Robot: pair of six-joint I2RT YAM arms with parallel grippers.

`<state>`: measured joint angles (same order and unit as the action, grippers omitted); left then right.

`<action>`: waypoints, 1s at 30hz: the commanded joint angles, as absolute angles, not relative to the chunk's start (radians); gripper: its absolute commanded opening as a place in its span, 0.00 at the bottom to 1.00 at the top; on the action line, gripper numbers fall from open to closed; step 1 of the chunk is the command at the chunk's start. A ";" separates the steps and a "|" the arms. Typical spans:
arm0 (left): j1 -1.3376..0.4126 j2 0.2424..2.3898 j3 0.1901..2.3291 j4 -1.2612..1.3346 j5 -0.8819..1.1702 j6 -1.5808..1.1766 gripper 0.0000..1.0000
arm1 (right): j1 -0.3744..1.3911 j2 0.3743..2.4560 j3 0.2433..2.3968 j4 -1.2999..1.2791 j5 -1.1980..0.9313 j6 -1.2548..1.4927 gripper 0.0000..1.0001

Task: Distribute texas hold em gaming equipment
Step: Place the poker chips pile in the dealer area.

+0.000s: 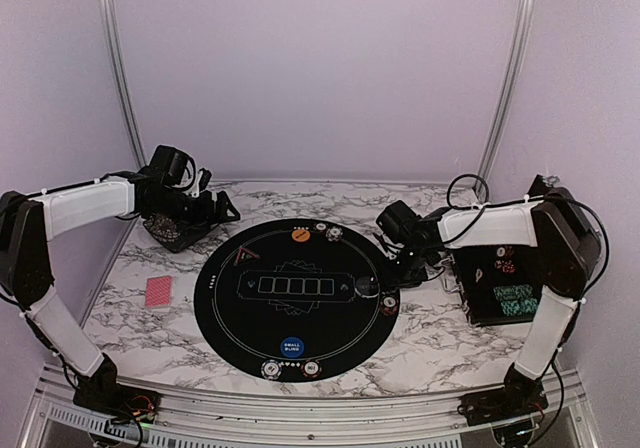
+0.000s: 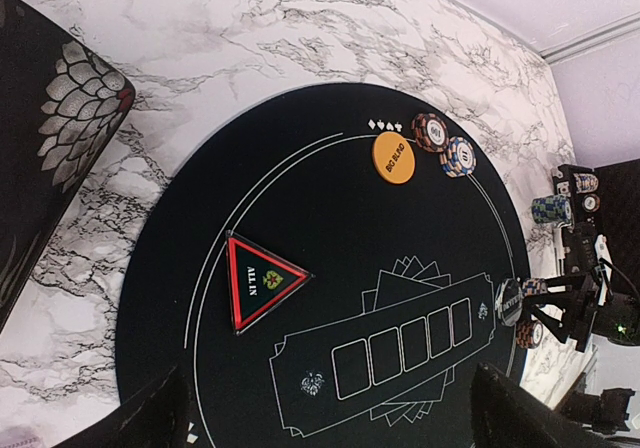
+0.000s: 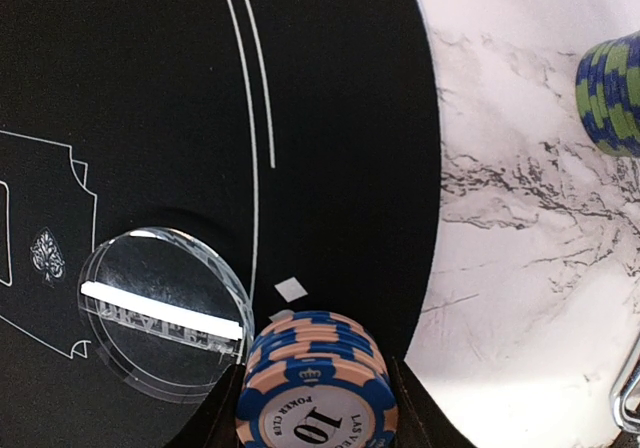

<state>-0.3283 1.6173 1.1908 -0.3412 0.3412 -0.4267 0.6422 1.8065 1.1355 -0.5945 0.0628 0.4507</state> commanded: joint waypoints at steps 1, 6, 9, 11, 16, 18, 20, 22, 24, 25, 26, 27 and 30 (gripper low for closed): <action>-0.330 1.633 1.181 -0.334 0.355 -0.423 0.99 | 0.656 1.804 1.124 -0.593 0.092 0.464 0.30; -0.330 1.634 1.181 -0.333 0.355 -0.422 0.99 | 0.656 1.803 1.124 -0.595 0.101 0.466 0.30; -0.330 1.635 1.181 -0.333 0.356 -0.423 0.99 | 0.656 1.802 1.127 -0.595 0.100 0.466 0.30; -0.330 1.634 1.181 -0.334 0.357 -0.422 0.99 | 0.657 1.804 1.130 -0.594 0.099 0.464 0.30; -0.330 1.631 1.181 -0.333 0.355 -0.422 0.99 | 0.657 1.823 1.145 -0.596 0.094 0.453 0.30; -0.329 1.631 1.181 -0.334 0.356 -0.422 0.99 | 0.657 1.829 1.149 -0.596 0.092 0.449 0.30; -0.330 1.632 1.181 -0.334 0.355 -0.422 0.99 | 0.656 1.837 1.153 -0.598 0.085 0.445 0.30; -0.330 1.633 1.181 -0.333 0.356 -0.422 0.99 | 0.657 1.844 1.159 -0.600 0.080 0.440 0.30; -0.330 1.632 1.181 -0.334 0.356 -0.421 0.99 | 0.658 1.851 1.166 -0.602 0.078 0.437 0.30; -0.329 1.633 1.180 -0.333 0.356 -0.422 0.99 | 0.658 1.853 1.170 -0.604 0.077 0.435 0.30; -0.330 1.633 1.180 -0.333 0.356 -0.422 0.99 | 0.660 1.856 1.175 -0.604 0.077 0.433 0.30; -0.330 1.632 1.180 -0.334 0.356 -0.421 0.99 | 0.660 1.859 1.178 -0.604 0.075 0.431 0.30; -0.330 1.632 1.181 -0.334 0.356 -0.420 0.99 | 0.668 1.873 1.193 -0.606 0.070 0.427 0.30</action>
<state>-0.3283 1.6226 1.1873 -0.3412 0.3412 -0.4267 0.6479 1.8359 1.1515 -0.6090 0.0811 0.4397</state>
